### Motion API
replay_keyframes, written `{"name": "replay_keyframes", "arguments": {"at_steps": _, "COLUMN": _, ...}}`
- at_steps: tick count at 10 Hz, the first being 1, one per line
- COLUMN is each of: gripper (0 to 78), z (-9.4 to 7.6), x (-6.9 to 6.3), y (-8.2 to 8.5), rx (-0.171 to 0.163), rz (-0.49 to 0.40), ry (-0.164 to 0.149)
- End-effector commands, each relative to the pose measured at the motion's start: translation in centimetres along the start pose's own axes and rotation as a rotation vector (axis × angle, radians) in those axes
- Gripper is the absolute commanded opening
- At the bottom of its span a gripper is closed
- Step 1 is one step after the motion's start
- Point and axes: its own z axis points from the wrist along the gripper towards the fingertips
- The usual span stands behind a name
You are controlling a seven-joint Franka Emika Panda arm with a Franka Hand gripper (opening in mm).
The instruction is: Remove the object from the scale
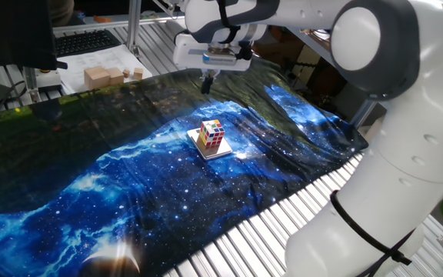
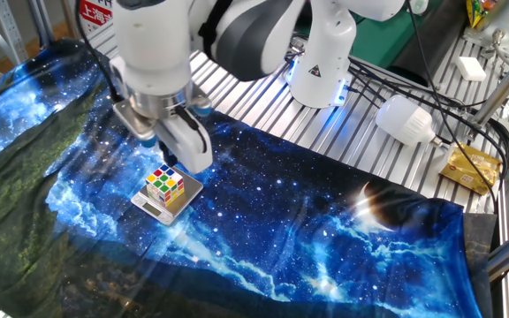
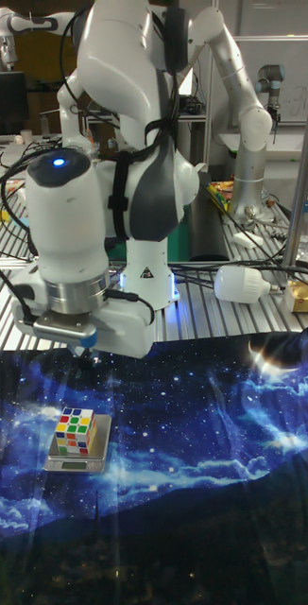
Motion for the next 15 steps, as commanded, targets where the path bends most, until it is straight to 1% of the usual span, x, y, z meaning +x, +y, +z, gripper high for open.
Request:
{"name": "replay_keyframes", "arguments": {"at_steps": 1, "gripper": 0.0, "z": 1.3, "x": -1.2, "y": -1.7, "rx": 0.004, "rz": -0.066, "ry": -0.001}}
{"name": "replay_keyframes", "arguments": {"at_steps": 3, "gripper": 0.0, "z": 1.6, "x": -1.1, "y": -2.1, "rx": 0.006, "rz": -0.082, "ry": 0.0}}
{"name": "replay_keyframes", "arguments": {"at_steps": 4, "gripper": 0.0, "z": 2.1, "x": -1.0, "y": -2.8, "rx": 0.005, "rz": -0.1, "ry": 0.0}}
{"name": "replay_keyframes", "arguments": {"at_steps": 6, "gripper": 0.0, "z": 2.6, "x": -0.6, "y": -3.3, "rx": 0.003, "rz": -0.11, "ry": 0.0}}
{"name": "replay_keyframes", "arguments": {"at_steps": 7, "gripper": 0.0, "z": 3.4, "x": -0.3, "y": -3.4, "rx": 0.003, "rz": -0.113, "ry": -0.007}}
{"name": "replay_keyframes", "arguments": {"at_steps": 8, "gripper": 0.0, "z": 3.4, "x": -0.3, "y": -3.4, "rx": 0.003, "rz": -0.114, "ry": -0.007}}
{"name": "replay_keyframes", "arguments": {"at_steps": 12, "gripper": 0.0, "z": 4.9, "x": -0.3, "y": -3.6, "rx": 0.002, "rz": -0.124, "ry": -0.006}}
{"name": "replay_keyframes", "arguments": {"at_steps": 15, "gripper": 0.0, "z": 6.5, "x": -0.4, "y": -3.8, "rx": 0.001, "rz": -0.123, "ry": -0.012}}
